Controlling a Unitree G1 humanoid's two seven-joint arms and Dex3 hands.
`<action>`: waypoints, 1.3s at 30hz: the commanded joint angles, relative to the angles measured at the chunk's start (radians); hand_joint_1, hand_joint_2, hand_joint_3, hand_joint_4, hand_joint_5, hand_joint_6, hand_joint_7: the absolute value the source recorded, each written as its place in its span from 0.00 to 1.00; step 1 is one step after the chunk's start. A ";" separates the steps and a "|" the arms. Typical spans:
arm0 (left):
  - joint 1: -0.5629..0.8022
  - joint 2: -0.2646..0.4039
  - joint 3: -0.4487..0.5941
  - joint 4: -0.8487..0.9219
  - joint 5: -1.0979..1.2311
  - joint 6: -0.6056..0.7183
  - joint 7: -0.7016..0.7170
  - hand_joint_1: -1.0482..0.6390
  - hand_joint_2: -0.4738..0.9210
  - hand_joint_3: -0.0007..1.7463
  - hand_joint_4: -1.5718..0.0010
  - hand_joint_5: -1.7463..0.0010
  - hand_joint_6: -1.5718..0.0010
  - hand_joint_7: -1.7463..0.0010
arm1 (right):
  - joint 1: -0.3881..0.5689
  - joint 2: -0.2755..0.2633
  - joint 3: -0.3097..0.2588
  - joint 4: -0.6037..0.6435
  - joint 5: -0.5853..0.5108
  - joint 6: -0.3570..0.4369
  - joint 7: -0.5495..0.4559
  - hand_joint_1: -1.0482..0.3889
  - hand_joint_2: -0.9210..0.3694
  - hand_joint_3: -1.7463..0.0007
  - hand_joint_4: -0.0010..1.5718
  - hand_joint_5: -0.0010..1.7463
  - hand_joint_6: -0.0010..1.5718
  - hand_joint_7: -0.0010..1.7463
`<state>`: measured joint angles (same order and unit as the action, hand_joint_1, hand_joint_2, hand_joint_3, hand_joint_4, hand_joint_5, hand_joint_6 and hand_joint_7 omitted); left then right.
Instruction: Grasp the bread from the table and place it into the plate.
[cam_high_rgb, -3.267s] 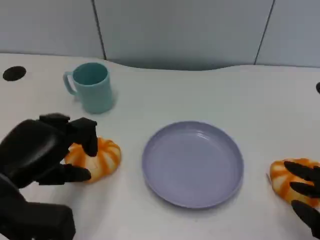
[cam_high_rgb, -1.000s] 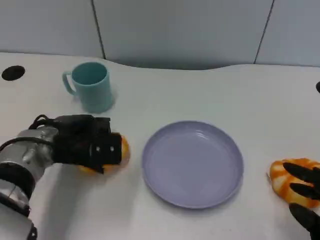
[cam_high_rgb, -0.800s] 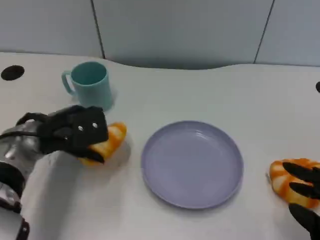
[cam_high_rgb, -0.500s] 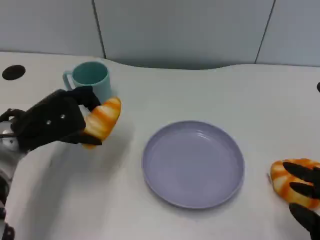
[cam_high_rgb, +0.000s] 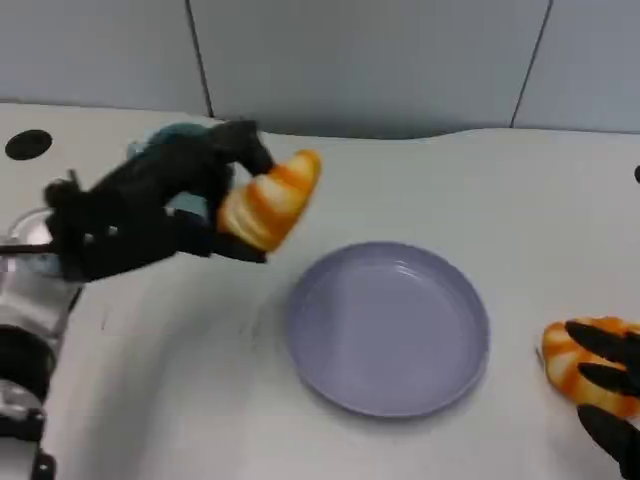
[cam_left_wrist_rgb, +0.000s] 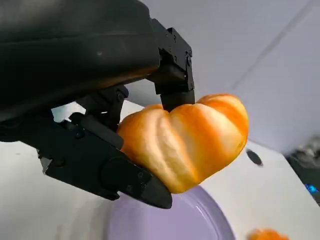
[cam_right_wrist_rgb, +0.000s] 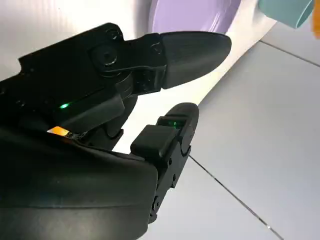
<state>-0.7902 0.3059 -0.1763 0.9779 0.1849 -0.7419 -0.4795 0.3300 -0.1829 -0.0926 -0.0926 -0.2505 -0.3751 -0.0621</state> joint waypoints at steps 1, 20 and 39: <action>-0.066 -0.042 -0.079 -0.018 0.066 -0.046 -0.035 0.47 0.99 0.06 0.51 0.00 0.66 0.00 | -0.002 -0.007 -0.007 0.014 -0.002 -0.007 -0.009 0.48 0.00 0.79 0.60 0.01 0.49 0.00; -0.257 -0.072 -0.453 0.114 0.651 -0.184 0.483 0.47 0.99 0.08 0.49 0.00 0.54 0.44 | 0.009 0.010 0.005 0.012 -0.002 -0.037 -0.019 0.48 0.00 0.80 0.60 0.01 0.49 0.00; -0.364 -0.063 -0.536 0.186 0.668 -0.221 0.342 0.20 1.00 0.02 0.95 0.64 0.73 0.95 | 0.013 0.011 0.004 0.008 -0.004 -0.039 -0.017 0.48 0.00 0.80 0.59 0.01 0.48 0.00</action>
<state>-1.1281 0.2273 -0.7265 1.1640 0.8850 -0.9481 -0.0925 0.3358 -0.1664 -0.0843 -0.0743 -0.2572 -0.4229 -0.0780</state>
